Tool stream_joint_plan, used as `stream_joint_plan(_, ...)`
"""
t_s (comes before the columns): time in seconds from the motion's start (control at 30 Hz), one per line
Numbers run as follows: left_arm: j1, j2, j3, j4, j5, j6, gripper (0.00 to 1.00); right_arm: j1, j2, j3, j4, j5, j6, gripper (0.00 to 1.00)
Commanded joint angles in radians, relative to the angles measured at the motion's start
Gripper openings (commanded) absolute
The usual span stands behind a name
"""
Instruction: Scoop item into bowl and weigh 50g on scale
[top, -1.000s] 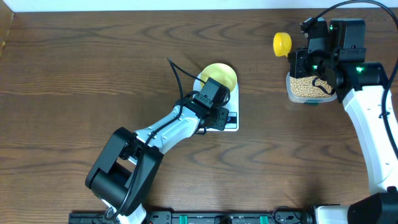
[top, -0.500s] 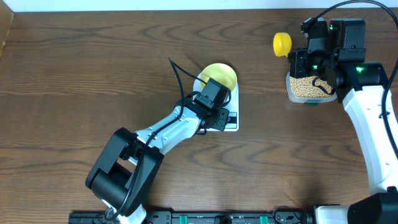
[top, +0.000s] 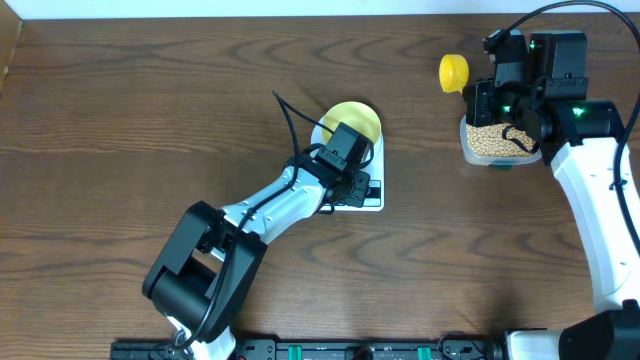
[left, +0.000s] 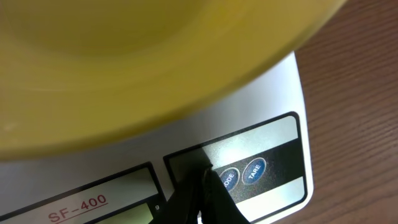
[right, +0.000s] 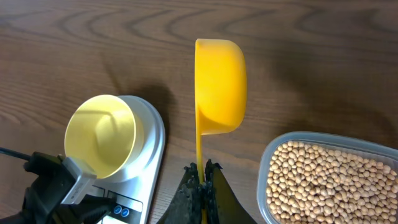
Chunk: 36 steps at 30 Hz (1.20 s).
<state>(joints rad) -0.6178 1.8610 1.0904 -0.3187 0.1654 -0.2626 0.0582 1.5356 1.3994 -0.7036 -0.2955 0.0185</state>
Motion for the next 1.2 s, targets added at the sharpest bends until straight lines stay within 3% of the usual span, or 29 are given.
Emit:
stream_joint_plan(0.0, 0.01, 0.107, -0.053, -0.053, -0.165, -0.005, 0.07, 0.002, -0.006, 0.004, -0.003, 0.001, 0.011, 0.01)
stream_joint_plan(0.37, 0.01, 0.107, -0.053, -0.092, -0.203, -0.01, 0.07, 0.002, -0.006, 0.004, -0.004, 0.001, 0.011, 0.01)
stream_joint_plan(1.17, 0.01, 0.12, -0.053, -0.151, -0.117, -0.03, 0.07, 0.002, -0.006, 0.004, -0.007, 0.001, 0.011, 0.01)
